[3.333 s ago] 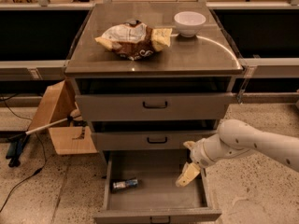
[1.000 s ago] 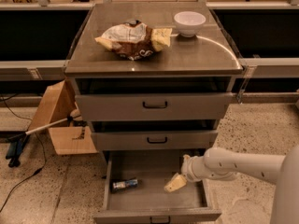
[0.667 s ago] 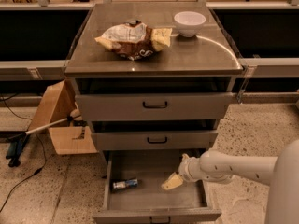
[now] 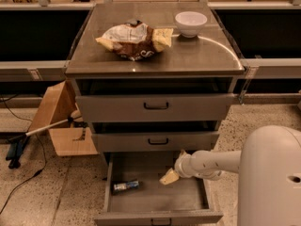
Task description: Pick redbull can from bottom drawer and place on counter
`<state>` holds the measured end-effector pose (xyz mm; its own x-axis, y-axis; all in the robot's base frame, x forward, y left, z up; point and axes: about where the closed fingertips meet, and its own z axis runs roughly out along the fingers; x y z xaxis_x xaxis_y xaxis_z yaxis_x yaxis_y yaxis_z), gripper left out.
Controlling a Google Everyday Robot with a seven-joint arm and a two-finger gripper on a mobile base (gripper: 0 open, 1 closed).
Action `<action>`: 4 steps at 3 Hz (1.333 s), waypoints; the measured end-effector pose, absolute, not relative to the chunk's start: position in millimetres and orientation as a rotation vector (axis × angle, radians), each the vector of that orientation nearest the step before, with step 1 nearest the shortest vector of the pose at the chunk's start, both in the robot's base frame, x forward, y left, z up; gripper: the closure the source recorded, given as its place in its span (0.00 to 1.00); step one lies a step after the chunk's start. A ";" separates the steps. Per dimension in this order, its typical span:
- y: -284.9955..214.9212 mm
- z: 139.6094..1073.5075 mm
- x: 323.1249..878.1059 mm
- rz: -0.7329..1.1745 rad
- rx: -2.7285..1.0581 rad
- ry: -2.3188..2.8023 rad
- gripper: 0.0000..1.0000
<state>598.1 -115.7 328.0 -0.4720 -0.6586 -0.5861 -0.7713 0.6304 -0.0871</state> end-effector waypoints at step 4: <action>-65.6 267.4 585.4 0.425 -1.186 2.276 0.00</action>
Offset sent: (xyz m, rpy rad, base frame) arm -0.0078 0.0262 -0.0536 0.0218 0.0718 0.0521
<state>585.4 -65.6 267.4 -0.4718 -0.6570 -0.5880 -0.8250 0.5643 0.0315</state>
